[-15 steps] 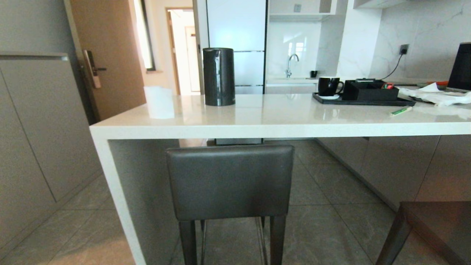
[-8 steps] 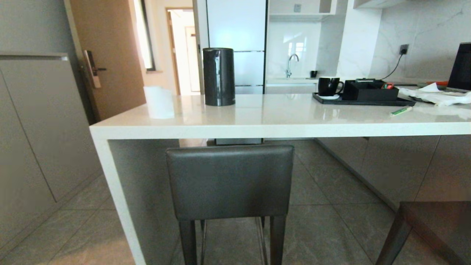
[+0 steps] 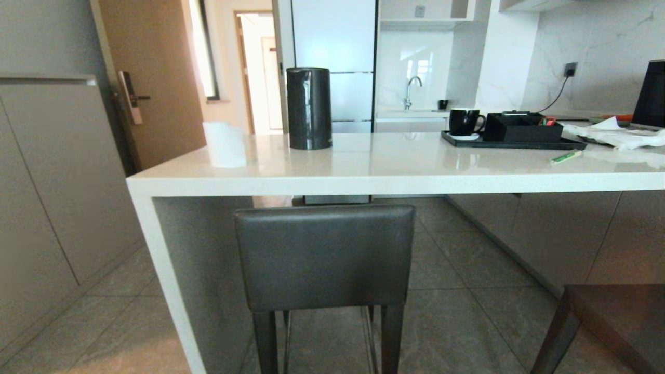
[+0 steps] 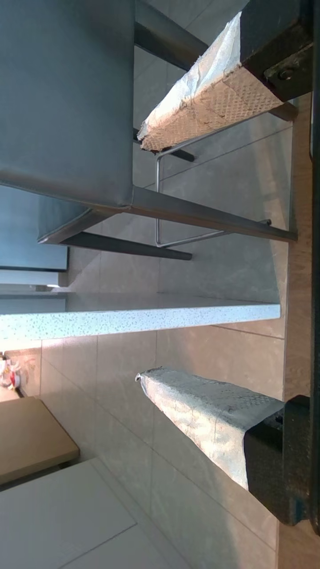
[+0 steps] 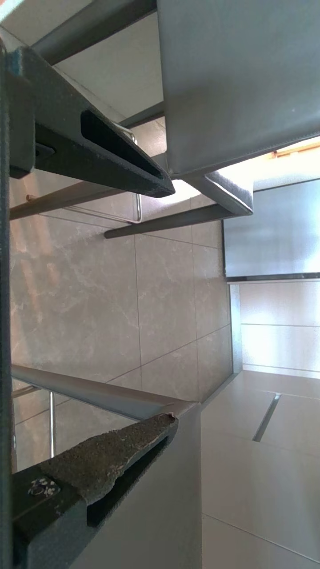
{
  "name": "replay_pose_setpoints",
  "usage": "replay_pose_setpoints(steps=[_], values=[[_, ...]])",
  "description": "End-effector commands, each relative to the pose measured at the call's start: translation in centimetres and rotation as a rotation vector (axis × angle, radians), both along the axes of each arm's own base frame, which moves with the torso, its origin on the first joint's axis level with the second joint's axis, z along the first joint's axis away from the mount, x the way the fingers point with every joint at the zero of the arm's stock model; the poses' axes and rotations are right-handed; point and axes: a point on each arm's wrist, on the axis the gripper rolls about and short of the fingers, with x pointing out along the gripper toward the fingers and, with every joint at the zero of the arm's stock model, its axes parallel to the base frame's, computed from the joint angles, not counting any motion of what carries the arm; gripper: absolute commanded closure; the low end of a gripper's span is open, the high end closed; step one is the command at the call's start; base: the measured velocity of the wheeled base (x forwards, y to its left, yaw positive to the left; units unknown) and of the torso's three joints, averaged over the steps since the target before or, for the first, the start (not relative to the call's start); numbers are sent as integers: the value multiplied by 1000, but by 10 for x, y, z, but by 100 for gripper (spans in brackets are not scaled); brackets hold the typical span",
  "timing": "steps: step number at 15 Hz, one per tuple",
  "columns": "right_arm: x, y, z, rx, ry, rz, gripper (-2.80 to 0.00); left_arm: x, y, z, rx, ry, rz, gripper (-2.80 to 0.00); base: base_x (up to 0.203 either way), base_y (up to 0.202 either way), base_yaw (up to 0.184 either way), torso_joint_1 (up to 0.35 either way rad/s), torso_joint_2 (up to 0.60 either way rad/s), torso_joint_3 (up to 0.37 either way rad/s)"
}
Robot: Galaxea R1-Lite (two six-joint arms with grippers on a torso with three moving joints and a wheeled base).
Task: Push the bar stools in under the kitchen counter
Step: Pull the gray chair out from under the dining table
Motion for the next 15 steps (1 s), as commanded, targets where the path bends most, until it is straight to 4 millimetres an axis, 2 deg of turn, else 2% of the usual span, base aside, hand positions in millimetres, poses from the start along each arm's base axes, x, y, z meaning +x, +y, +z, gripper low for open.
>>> replay_pose_setpoints(steps=[1, 13, 15], values=[[0, 0, 0, 0, 0, 0, -280, 0, 0, 0, -4, 0, 0, -280, 0, 0, 0, 0, 0, 0], [0, 0, 0, -3, -2, 2, -280, 0, 0, 0, 0, 0, 0, -280, 0, 0, 0, 0, 0, 0], [0, 0, 1, -40, -6, 1, -280, -1, 0, 9, 1, -16, 3, -280, 0, 0, 0, 0, 0, 0]])
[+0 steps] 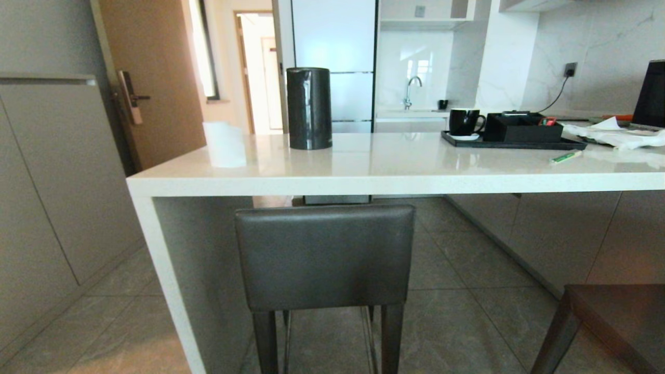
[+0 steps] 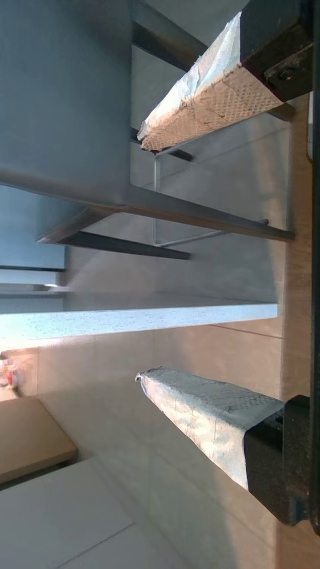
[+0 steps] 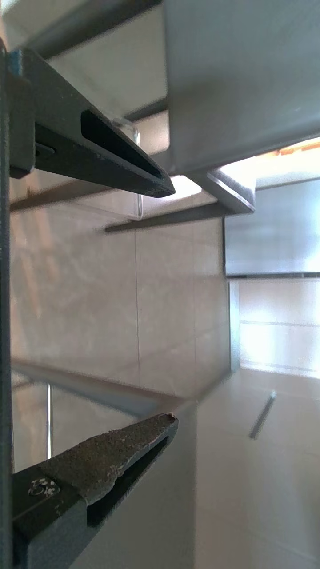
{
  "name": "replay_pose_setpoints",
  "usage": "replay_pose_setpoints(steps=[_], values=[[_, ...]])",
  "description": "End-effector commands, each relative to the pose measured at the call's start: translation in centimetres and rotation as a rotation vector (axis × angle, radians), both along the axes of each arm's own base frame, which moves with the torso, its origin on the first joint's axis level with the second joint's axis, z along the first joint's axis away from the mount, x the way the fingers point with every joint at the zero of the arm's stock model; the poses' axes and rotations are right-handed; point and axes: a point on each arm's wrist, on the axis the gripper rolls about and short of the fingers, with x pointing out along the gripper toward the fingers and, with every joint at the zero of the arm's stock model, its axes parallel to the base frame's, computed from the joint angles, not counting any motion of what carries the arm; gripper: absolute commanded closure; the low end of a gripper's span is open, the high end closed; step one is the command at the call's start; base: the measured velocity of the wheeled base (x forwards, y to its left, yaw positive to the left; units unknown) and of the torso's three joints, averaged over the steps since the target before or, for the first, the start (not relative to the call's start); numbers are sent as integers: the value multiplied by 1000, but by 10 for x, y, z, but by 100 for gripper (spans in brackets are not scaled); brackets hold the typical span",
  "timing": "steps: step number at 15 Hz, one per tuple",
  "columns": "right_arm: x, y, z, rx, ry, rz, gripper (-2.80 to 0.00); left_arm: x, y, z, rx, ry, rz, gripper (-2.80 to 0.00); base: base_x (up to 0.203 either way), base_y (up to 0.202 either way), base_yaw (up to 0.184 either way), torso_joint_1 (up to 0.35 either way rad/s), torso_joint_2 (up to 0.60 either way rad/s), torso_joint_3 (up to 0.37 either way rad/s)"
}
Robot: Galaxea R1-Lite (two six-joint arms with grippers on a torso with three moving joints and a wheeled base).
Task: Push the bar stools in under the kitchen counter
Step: Pull the gray chair out from under the dining table
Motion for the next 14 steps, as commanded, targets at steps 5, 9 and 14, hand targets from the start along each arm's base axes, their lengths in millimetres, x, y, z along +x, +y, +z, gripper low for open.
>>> replay_pose_setpoints(steps=[5, 9, 14], values=[[19, 0, 62, 26, 107, 22, -280, 41, -1, 94, -97, 129, -85, -280, 0, 0, 0, 0, 0, 0], [70, 3, 93, 91, 322, 151, -280, 117, -18, 117, -204, 234, -203, -280, 0, 0, 0, 0, 0, 0], [118, 12, 100, 243, 498, 528, -280, 165, -37, 102, -277, 305, -427, -280, 0, 0, 0, 0, 0, 0]])
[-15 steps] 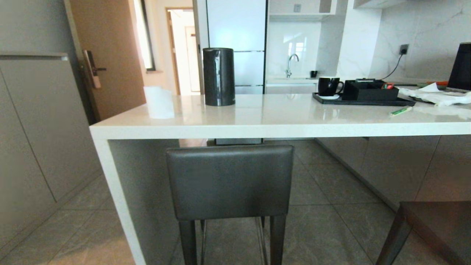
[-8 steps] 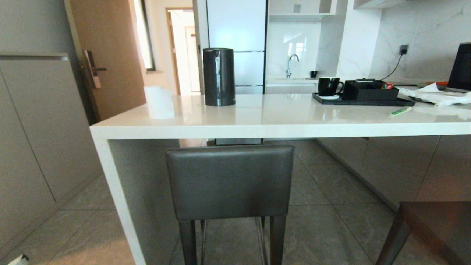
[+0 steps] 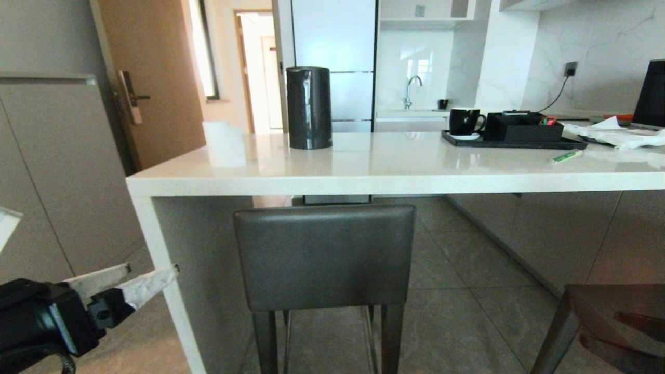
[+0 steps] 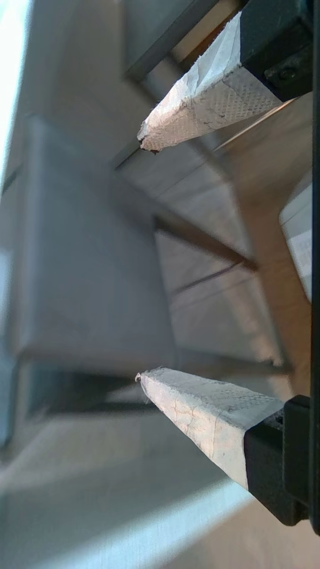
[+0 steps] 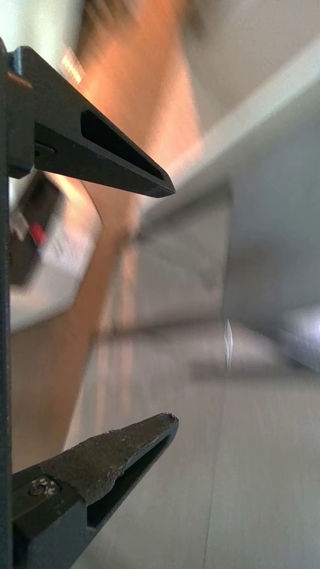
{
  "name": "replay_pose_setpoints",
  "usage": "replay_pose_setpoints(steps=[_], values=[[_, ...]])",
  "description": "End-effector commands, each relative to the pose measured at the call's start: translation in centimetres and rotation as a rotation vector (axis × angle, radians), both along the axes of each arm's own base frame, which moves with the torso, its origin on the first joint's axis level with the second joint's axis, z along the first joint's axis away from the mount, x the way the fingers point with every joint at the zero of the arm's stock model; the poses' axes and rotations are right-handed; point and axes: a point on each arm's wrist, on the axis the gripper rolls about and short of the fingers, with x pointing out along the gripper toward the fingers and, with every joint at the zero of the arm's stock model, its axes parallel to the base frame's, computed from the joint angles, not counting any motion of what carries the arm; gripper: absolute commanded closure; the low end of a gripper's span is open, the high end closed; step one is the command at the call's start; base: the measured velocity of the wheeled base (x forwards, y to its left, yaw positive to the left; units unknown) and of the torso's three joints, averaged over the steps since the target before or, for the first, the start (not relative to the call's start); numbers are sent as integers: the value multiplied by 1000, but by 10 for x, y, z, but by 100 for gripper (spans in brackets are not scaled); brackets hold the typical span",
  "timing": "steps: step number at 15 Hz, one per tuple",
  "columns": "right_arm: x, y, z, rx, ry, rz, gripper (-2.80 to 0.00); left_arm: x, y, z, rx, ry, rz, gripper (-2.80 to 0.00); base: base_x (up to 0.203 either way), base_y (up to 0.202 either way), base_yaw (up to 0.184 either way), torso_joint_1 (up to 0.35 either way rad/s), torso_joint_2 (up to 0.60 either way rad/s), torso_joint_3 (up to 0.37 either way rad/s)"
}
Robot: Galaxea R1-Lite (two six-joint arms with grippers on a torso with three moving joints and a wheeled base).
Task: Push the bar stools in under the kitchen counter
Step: Pull the gray chair out from under the dining table
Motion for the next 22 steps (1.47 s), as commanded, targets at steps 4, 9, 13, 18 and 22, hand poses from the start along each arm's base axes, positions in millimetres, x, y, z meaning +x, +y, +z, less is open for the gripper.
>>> replay_pose_setpoints(steps=[4, 9, 13, 18, 22], values=[[50, 6, -2, 43, 124, 111, -280, 42, 1, -32, -9, 100, -132, -280, 0, 0, 0, 0, 0, 0], [78, 13, -10, 98, 165, 203, -280, 72, 32, -63, 15, 30, -219, -280, 0, 0, 0, 0, 0, 0], [101, 17, -20, 128, 133, 261, -280, 81, 32, -75, 6, 58, -288, -280, 0, 0, 0, 0, 0, 0], [122, 26, -33, 152, 105, 362, -280, 108, 35, -100, 33, 29, -318, -280, 0, 0, 0, 0, 0, 0], [139, 29, -42, 159, 67, 392, -280, 125, 38, -117, 6, -45, -424, -280, 0, 0, 0, 0, 0, 0]])
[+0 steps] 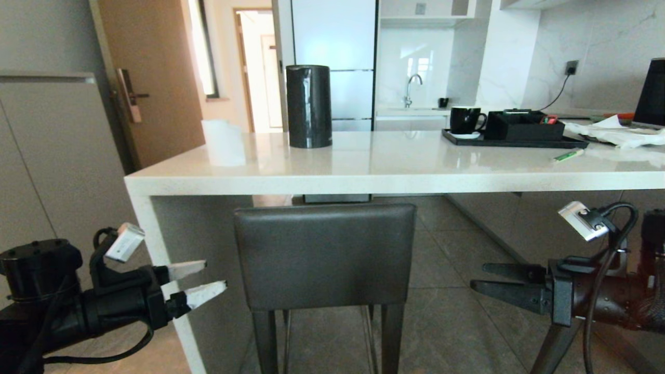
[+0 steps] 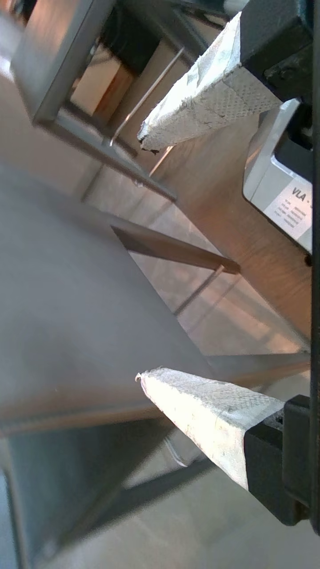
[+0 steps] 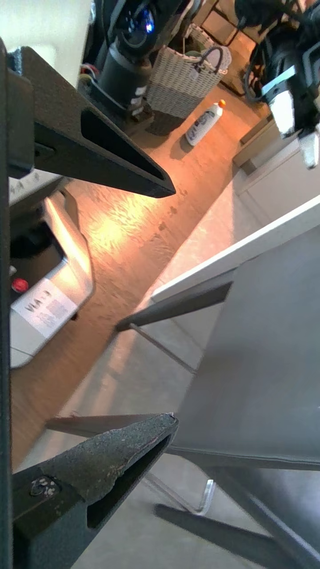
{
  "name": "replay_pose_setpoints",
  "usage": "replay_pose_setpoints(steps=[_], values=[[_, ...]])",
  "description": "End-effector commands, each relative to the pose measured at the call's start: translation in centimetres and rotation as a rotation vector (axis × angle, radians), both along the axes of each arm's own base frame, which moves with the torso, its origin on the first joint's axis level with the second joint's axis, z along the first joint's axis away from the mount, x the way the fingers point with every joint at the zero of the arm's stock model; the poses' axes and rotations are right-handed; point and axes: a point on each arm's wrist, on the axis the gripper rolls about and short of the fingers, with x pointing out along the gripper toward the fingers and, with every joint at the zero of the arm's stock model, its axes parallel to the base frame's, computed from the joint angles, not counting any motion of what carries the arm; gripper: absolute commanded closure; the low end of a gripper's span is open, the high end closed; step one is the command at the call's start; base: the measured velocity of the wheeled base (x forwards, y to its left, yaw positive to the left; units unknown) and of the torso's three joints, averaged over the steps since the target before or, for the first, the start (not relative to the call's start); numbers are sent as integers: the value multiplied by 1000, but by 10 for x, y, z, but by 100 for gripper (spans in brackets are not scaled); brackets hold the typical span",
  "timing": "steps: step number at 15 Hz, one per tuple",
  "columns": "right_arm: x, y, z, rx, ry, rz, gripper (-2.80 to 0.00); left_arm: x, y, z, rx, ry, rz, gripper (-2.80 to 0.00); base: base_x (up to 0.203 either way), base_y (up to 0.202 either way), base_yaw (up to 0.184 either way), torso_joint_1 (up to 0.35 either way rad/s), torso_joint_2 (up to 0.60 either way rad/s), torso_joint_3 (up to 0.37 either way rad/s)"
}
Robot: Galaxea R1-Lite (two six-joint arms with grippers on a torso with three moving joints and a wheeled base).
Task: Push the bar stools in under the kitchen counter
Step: Pull the gray chair out from under the dining table
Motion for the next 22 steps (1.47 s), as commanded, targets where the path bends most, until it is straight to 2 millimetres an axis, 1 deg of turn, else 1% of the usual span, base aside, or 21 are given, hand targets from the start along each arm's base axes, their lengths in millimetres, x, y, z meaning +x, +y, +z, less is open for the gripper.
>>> replay_pose_setpoints(steps=[1, 5, 7, 11, 13, 16, 19, 22], values=[[12, 1, -14, 4, 15, 12, -280, 9, 1, -16, -12, 19, -27, -280, 0, 0, 0, 0, 0, 0], [37, 4, -35, 25, -91, 38, -280, 26, 4, -28, -16, -29, -48, -280, 0, 0, 0, 0, 0, 0], [45, 4, -41, 29, -115, 36, -280, 36, 8, -31, -15, -47, -34, -280, 0, 0, 0, 0, 0, 0], [57, 4, -46, 37, -110, 56, -280, 61, 14, -36, -17, -74, -23, -280, 0, 0, 0, 0, 0, 0], [70, 5, -45, 38, -128, 55, -280, 74, 14, -45, -19, -67, -28, -280, 0, 0, 0, 0, 0, 0], [86, 8, -45, 40, -147, 62, -280, 92, 10, -51, -25, -77, -45, -280, 0, 0, 0, 0, 0, 0], [98, 20, -48, 47, -156, 106, -280, 109, 10, -54, -33, -98, -49, -280, 0, 0, 0, 0, 0, 0], [108, 30, -52, 59, -159, 161, -280, 116, 5, -54, -47, -98, -70, -280, 0, 0, 0, 0, 0, 0]])
